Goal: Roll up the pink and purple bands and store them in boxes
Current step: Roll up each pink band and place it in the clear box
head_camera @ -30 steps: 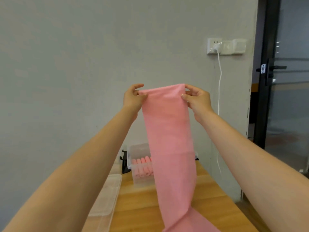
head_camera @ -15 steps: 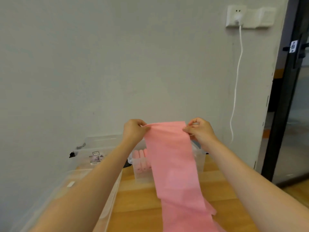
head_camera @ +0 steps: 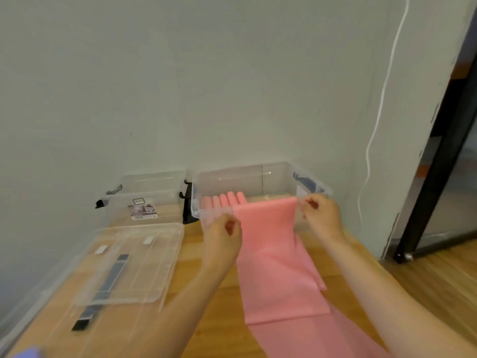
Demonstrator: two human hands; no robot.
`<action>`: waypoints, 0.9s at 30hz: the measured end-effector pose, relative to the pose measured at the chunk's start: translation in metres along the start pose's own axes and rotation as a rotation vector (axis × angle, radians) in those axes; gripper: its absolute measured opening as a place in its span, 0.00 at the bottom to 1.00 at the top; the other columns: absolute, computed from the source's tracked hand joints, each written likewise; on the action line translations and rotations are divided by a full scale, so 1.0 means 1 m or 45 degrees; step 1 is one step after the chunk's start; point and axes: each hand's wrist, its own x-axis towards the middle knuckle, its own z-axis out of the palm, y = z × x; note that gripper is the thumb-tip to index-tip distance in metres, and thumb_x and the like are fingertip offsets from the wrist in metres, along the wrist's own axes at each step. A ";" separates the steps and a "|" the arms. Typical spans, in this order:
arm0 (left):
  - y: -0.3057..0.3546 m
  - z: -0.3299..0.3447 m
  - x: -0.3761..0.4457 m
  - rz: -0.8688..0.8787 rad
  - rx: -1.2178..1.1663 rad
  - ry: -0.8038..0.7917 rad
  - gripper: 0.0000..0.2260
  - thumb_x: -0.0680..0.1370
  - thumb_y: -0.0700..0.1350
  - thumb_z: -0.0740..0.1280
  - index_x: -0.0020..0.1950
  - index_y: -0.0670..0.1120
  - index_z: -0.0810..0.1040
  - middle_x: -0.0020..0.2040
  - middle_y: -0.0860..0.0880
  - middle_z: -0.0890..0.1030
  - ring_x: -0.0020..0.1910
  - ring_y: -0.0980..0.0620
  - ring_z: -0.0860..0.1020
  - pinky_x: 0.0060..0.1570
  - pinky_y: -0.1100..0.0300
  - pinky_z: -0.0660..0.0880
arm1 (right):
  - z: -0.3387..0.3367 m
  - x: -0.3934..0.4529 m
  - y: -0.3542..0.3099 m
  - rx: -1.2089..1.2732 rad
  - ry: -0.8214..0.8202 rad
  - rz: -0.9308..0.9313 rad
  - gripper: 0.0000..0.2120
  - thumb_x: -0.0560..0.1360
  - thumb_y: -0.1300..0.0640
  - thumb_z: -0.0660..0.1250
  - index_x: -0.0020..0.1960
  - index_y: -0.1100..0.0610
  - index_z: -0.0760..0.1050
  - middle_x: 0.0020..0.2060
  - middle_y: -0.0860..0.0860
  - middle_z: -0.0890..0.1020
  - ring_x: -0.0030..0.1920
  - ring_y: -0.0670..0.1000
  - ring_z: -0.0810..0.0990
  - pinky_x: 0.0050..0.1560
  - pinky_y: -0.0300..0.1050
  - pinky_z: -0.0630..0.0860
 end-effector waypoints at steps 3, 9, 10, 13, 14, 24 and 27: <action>-0.011 0.009 -0.028 -0.417 -0.096 -0.073 0.11 0.76 0.42 0.67 0.58 0.42 0.75 0.53 0.48 0.78 0.55 0.48 0.76 0.44 0.67 0.68 | -0.006 -0.045 0.033 0.011 -0.121 0.232 0.03 0.72 0.63 0.68 0.41 0.57 0.76 0.37 0.52 0.80 0.44 0.55 0.79 0.38 0.38 0.67; -0.016 0.026 -0.023 -0.649 -0.506 -0.184 0.17 0.75 0.39 0.67 0.63 0.39 0.72 0.58 0.42 0.76 0.55 0.47 0.74 0.52 0.56 0.71 | 0.003 -0.057 0.050 0.204 -0.390 0.446 0.25 0.70 0.64 0.71 0.65 0.65 0.68 0.61 0.57 0.73 0.62 0.53 0.72 0.56 0.39 0.67; -0.012 0.028 -0.021 -0.596 -0.520 -0.193 0.11 0.75 0.37 0.67 0.57 0.40 0.76 0.54 0.43 0.78 0.52 0.48 0.74 0.51 0.55 0.71 | 0.005 -0.052 0.047 0.256 -0.403 0.433 0.24 0.70 0.65 0.71 0.64 0.64 0.68 0.61 0.56 0.73 0.62 0.52 0.71 0.56 0.38 0.66; -0.005 0.032 -0.016 -0.503 -0.445 -0.178 0.04 0.76 0.36 0.65 0.46 0.44 0.76 0.46 0.46 0.77 0.47 0.49 0.73 0.48 0.56 0.71 | 0.012 -0.033 0.039 0.400 -0.411 0.412 0.22 0.70 0.69 0.70 0.61 0.62 0.68 0.61 0.58 0.74 0.60 0.55 0.73 0.57 0.46 0.70; -0.005 0.033 -0.016 -0.481 -0.429 -0.171 0.03 0.76 0.36 0.65 0.44 0.44 0.76 0.44 0.47 0.77 0.45 0.50 0.73 0.44 0.58 0.71 | 0.015 -0.028 0.036 0.492 -0.413 0.441 0.23 0.70 0.70 0.69 0.62 0.62 0.66 0.60 0.58 0.74 0.58 0.56 0.74 0.54 0.48 0.72; -0.027 0.024 -0.006 -0.520 -0.718 -0.339 0.15 0.72 0.35 0.70 0.56 0.46 0.74 0.52 0.46 0.80 0.52 0.47 0.79 0.54 0.49 0.76 | 0.022 -0.030 0.043 0.780 -0.306 0.479 0.05 0.72 0.68 0.67 0.46 0.62 0.79 0.40 0.55 0.82 0.40 0.51 0.79 0.45 0.43 0.77; -0.035 0.020 -0.008 -0.515 -0.689 -0.447 0.11 0.73 0.35 0.68 0.54 0.44 0.79 0.53 0.44 0.82 0.50 0.47 0.80 0.50 0.54 0.78 | 0.011 -0.036 0.036 0.840 -0.305 0.419 0.05 0.73 0.66 0.66 0.44 0.60 0.80 0.41 0.56 0.82 0.40 0.52 0.79 0.46 0.46 0.75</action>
